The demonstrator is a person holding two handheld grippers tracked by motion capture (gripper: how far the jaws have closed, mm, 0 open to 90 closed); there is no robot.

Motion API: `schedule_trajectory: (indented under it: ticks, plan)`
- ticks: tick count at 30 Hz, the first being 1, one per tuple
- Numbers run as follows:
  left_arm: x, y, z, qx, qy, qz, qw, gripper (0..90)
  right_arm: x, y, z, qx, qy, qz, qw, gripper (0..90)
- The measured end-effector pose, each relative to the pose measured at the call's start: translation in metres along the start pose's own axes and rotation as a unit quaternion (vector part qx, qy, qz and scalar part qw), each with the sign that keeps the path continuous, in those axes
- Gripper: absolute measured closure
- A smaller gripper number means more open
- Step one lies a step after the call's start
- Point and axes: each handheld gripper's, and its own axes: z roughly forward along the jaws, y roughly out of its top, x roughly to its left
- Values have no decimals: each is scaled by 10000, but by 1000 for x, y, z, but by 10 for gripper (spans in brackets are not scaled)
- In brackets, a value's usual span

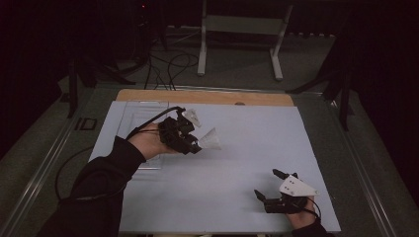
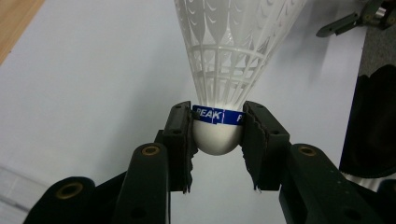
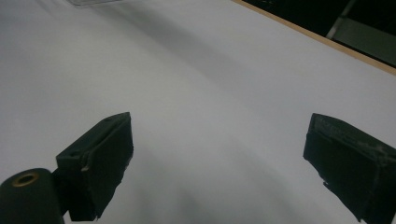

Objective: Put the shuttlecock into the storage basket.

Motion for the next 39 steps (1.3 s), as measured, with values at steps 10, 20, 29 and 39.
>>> schedule_trajectory:
  ticks: [10,20,29,39]
  plan:
    - [8,-9,-15,-74,107,-204,9997,655,0,0,1,-2,19,14,10000,82]
    - [15,-19,-27,-108,202,-346,9991,655,0,1,1,-2,4,11,10000,82]
    - [23,-33,-36,-48,313,-509,9982,655,0,1,0,-10,-2,38,10000,82]
    - [31,-50,-50,-95,433,-701,9966,655,0,1,1,4,0,28,10000,82]
